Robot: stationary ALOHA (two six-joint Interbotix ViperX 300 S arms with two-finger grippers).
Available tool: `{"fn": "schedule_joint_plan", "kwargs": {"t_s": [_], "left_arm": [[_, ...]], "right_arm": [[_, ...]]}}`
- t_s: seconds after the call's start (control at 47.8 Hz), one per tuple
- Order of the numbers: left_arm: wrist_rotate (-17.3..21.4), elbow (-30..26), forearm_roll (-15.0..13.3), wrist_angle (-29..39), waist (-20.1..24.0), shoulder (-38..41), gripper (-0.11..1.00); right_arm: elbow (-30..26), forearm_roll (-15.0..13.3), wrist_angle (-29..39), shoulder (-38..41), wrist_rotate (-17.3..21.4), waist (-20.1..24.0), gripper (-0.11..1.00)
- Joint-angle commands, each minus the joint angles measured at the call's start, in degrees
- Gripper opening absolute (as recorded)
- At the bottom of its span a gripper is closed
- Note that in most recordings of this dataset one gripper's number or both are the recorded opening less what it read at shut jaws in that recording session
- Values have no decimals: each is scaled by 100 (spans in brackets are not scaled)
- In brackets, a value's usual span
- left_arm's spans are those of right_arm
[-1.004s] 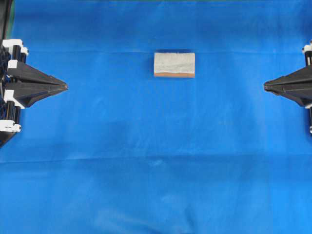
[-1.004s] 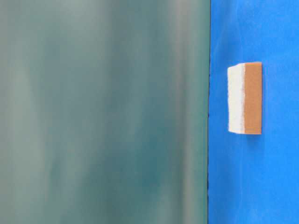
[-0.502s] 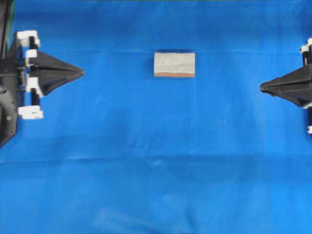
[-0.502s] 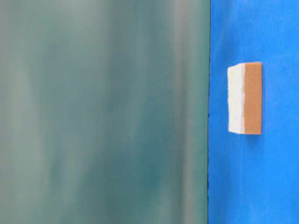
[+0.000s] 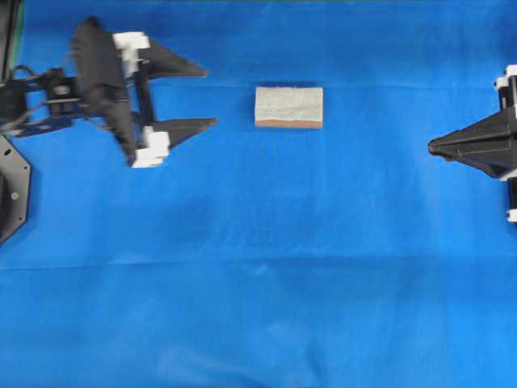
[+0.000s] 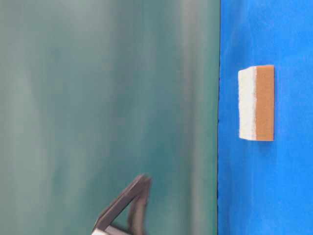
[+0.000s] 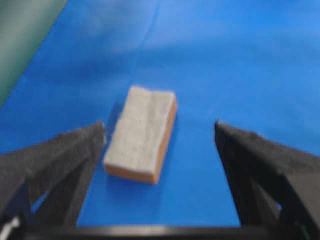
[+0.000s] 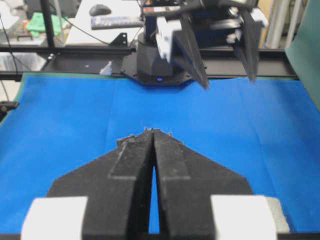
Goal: Hand over the sponge with the left arm and wipe it with the right arm.
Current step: 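Reach the left gripper to the sponge and grasp its left end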
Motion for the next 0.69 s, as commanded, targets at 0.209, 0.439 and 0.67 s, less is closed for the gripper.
{"fn": "schedule_joint_plan", "kwargs": {"t_s": [0.209, 0.439, 0.67], "left_arm": [[316, -1046, 0, 79, 141, 1591, 94], [571, -1529, 0, 167, 299, 2408, 94], [606, -1854, 9, 167, 431, 3041, 94]], "right_arm": [[-114, 18, -18, 62, 18, 0, 0], [-105, 18, -18, 105, 18, 0, 0], [-97, 18, -18, 167, 18, 0, 0]]}}
